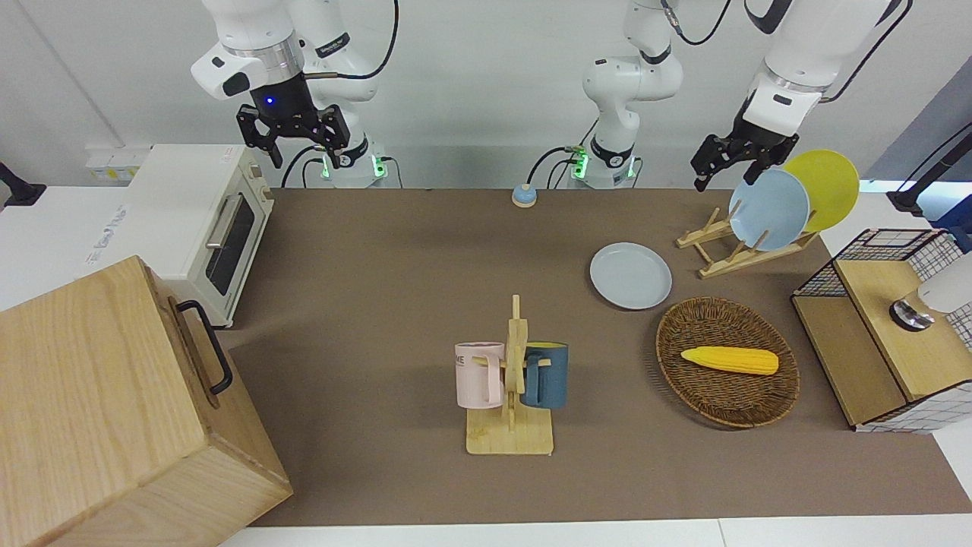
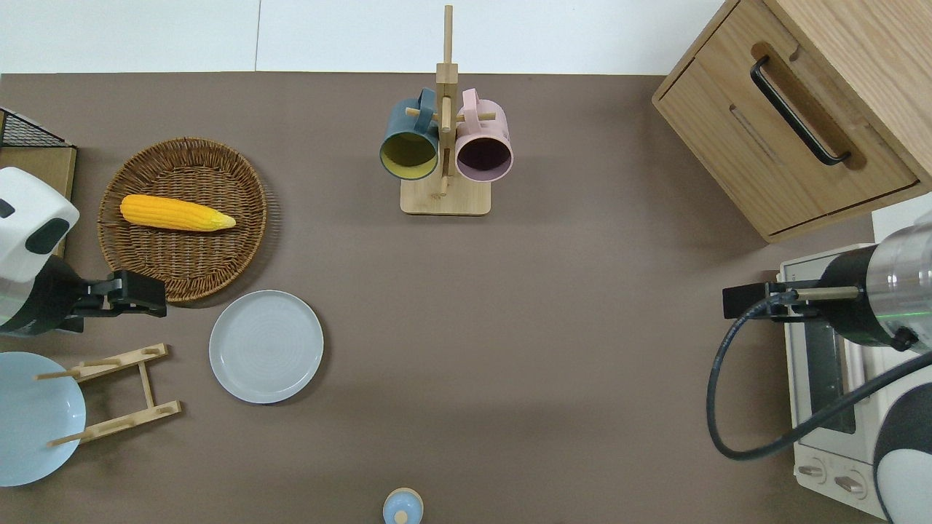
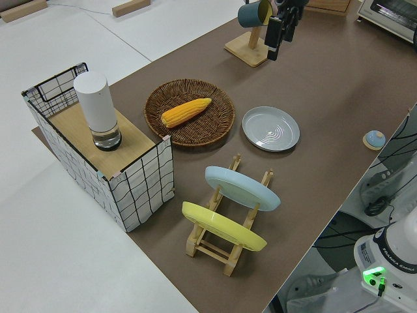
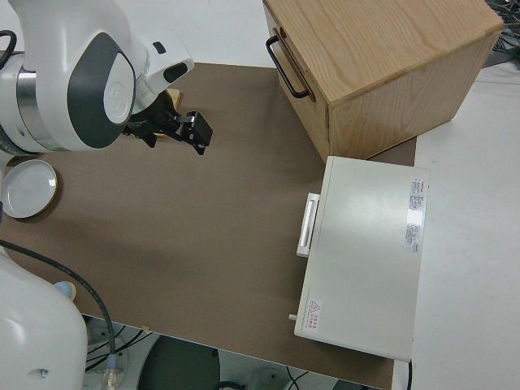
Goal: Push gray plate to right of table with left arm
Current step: 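Move the left gripper down beside the gray plate's edge nearest the robot, then push the gray plate with the left gripper away from the left arm, then continue pushing the gray plate with the left gripper toward the table center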
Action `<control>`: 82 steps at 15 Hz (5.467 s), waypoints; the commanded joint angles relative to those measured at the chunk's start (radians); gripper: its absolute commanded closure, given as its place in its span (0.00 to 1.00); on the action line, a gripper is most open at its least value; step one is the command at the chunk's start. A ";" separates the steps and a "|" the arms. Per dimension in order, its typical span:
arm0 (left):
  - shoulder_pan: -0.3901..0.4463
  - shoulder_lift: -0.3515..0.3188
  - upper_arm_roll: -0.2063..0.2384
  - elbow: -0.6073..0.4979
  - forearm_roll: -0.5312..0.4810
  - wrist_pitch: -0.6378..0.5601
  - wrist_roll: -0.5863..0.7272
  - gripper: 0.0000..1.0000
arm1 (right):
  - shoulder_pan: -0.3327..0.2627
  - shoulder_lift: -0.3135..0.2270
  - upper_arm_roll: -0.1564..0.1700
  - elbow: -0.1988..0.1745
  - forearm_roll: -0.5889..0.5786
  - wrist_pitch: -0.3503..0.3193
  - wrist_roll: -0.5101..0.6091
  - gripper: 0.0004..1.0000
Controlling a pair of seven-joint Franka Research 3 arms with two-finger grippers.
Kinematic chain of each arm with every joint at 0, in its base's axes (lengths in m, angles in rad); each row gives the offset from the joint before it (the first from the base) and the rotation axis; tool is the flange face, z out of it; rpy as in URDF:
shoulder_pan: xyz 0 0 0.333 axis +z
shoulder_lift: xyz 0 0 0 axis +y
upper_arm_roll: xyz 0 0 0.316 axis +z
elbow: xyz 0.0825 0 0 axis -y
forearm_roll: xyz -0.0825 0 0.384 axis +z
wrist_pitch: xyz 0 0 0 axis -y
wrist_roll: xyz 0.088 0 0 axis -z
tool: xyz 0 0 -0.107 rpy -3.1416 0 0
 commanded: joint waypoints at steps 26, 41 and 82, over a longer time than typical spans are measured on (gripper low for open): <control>0.040 -0.057 0.079 -0.797 -0.146 0.738 0.056 0.10 | -0.025 -0.027 0.015 -0.027 0.022 -0.001 0.012 0.00; 0.033 -0.029 0.064 -0.837 -0.232 0.823 0.046 0.96 | -0.025 -0.027 0.015 -0.027 0.022 0.000 0.010 0.00; -0.455 0.210 -0.278 -0.687 -0.420 1.171 -0.687 1.00 | -0.025 -0.027 0.015 -0.027 0.022 0.000 0.010 0.00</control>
